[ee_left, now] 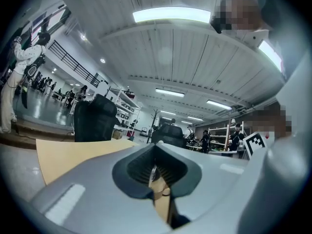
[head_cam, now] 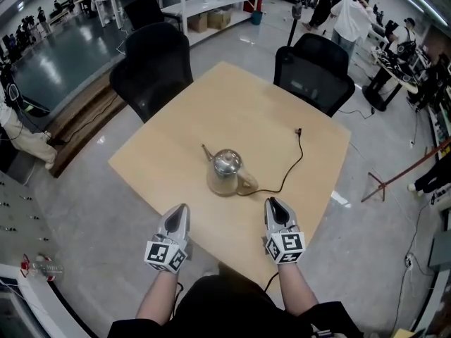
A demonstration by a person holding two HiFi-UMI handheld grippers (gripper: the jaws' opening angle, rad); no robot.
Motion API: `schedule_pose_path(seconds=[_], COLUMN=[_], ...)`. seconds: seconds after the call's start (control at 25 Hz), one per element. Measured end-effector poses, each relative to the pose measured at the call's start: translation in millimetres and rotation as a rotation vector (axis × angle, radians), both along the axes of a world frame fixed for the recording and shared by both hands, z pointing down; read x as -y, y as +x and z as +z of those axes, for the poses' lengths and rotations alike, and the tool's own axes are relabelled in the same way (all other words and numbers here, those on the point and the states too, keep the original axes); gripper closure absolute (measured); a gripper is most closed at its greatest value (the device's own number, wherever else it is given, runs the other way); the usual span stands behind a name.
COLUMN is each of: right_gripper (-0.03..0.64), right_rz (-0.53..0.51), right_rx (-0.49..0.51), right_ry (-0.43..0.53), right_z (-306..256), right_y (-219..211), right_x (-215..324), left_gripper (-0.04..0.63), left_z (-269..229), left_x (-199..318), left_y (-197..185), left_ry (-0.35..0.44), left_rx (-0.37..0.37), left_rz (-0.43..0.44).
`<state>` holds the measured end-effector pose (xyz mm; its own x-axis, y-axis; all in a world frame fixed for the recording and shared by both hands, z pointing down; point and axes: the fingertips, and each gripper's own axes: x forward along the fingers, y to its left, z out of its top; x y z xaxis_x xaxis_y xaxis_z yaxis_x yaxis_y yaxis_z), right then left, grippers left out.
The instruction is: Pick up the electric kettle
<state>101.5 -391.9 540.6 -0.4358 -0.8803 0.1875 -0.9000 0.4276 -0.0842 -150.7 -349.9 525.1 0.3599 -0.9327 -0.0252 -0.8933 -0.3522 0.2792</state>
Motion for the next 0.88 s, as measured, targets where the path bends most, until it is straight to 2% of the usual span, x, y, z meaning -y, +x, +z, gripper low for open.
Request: schedule_pose_path(seconds=[0.16,0.28,0.68,0.88], right_gripper=[0.545,0.503,0.425,0.41], right_rz=[-0.035,-0.046,-0.091,-0.132], right_rx=[-0.052,-0.067,-0.115,-0.163], right_ry=[-0.042,-0.082,-0.152,-0.174], right_z=[15,30,65,77], right_y=[-9,-17,-33,-43], right_x=[14,19,33,39], left_gripper=[0.597,0.597,0.597,0.597], left_z=[6,12,37,49], left_x=[14,22,49,60], left_y=[3,3,8,9], left_ry=[-0.027,-0.052,-0.123,-0.147], left_rx=[-0.001,0.005,0.011,-0.006], left_rz=[0.009,0.019,0.035,0.023])
